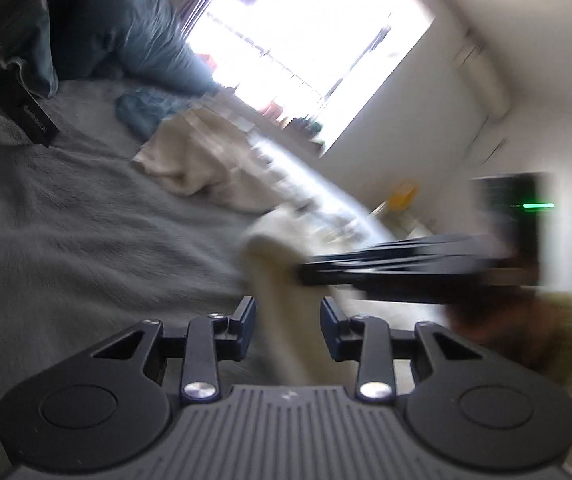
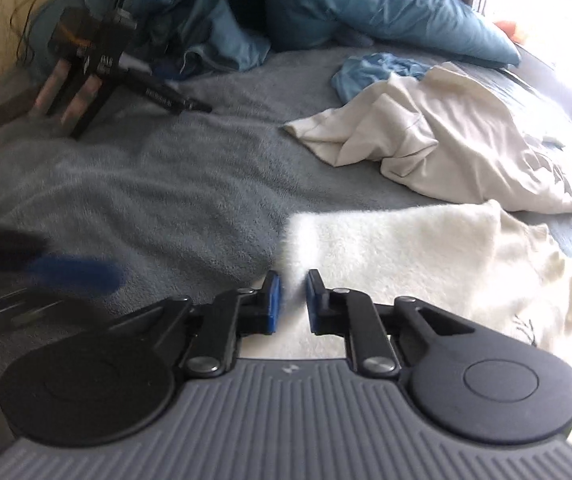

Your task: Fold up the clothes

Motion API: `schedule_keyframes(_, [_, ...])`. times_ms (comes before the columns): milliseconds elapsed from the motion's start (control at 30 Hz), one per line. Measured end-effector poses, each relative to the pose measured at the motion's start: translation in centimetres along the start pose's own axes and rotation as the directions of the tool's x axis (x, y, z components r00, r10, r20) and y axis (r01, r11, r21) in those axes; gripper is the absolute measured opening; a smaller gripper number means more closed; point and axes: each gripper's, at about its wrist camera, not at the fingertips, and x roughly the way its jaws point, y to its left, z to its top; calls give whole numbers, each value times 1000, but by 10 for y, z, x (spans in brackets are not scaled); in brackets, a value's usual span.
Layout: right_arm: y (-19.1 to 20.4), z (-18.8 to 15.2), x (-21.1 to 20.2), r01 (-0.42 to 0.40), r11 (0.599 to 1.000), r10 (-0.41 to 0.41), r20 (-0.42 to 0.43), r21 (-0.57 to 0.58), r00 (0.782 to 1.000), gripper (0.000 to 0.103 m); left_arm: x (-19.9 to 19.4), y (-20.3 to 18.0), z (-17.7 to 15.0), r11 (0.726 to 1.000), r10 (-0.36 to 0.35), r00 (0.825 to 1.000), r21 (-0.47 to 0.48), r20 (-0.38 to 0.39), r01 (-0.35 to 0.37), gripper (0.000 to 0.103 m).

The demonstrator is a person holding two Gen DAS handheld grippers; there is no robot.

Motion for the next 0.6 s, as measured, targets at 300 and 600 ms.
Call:
schedule_keyframes(300, [-25,-15,-16,-53,991,44,81,119,996,11,107,27,47,998,-44,983,-42,-178,37,41])
schedule_keyframes(600, [-22,-15,-13,-73,992,63,97,106,993,11,134,68,41,970,-84,990,-239,-116,54,14])
